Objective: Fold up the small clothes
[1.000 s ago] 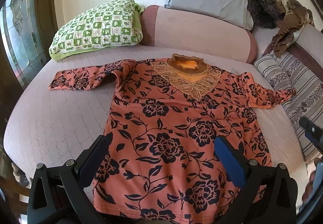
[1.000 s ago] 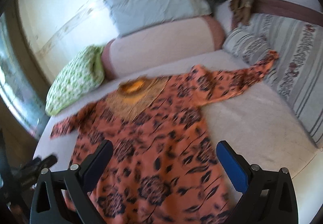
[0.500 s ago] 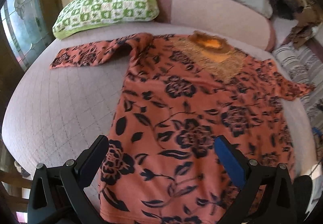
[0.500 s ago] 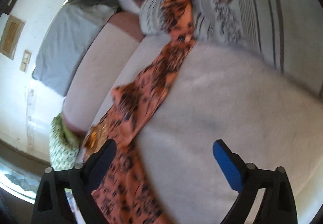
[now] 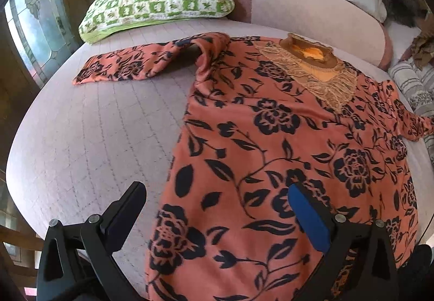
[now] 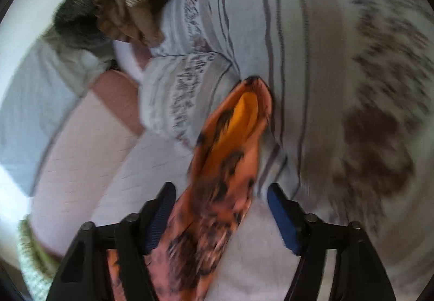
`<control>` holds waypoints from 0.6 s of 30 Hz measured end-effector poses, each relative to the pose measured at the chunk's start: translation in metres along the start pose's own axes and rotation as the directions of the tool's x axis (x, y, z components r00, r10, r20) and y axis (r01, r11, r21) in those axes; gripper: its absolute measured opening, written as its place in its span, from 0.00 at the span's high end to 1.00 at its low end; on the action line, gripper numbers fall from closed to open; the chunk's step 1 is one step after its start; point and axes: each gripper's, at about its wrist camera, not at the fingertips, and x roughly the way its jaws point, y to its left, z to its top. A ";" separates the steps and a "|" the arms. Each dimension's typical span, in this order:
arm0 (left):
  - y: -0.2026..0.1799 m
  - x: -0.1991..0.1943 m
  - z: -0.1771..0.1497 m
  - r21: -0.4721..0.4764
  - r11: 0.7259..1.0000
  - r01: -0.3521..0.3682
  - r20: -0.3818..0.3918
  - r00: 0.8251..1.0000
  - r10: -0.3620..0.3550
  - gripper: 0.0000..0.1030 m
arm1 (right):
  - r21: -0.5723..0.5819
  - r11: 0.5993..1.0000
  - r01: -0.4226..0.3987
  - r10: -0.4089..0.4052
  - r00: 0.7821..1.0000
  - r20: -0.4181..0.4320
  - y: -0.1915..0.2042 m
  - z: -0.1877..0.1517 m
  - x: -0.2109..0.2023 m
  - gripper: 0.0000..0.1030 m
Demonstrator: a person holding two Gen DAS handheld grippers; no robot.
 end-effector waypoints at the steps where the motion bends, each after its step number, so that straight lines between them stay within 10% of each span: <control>1: 0.003 -0.001 0.000 -0.007 1.000 -0.005 0.003 1.000 0.005 0.00 | 0.004 1.000 0.001 0.000 0.999 -0.032 0.000 0.004 0.011 0.95; 5: 0.019 -0.004 0.000 -0.049 0.999 -0.005 0.031 1.000 0.006 0.00 | -0.130 0.991 0.000 -0.007 0.999 -0.051 0.022 0.017 0.007 0.95; 10: 0.029 -0.008 -0.004 -0.105 0.993 0.046 0.046 0.998 -0.041 0.00 | -0.359 0.910 -0.208 0.227 0.974 0.009 0.115 0.011 -0.080 0.95; 18: 0.054 -0.039 -0.016 -0.126 0.990 0.065 0.134 0.990 -0.048 0.00 | -0.528 0.611 -0.589 0.588 0.785 -0.195 0.294 -0.113 -0.215 0.95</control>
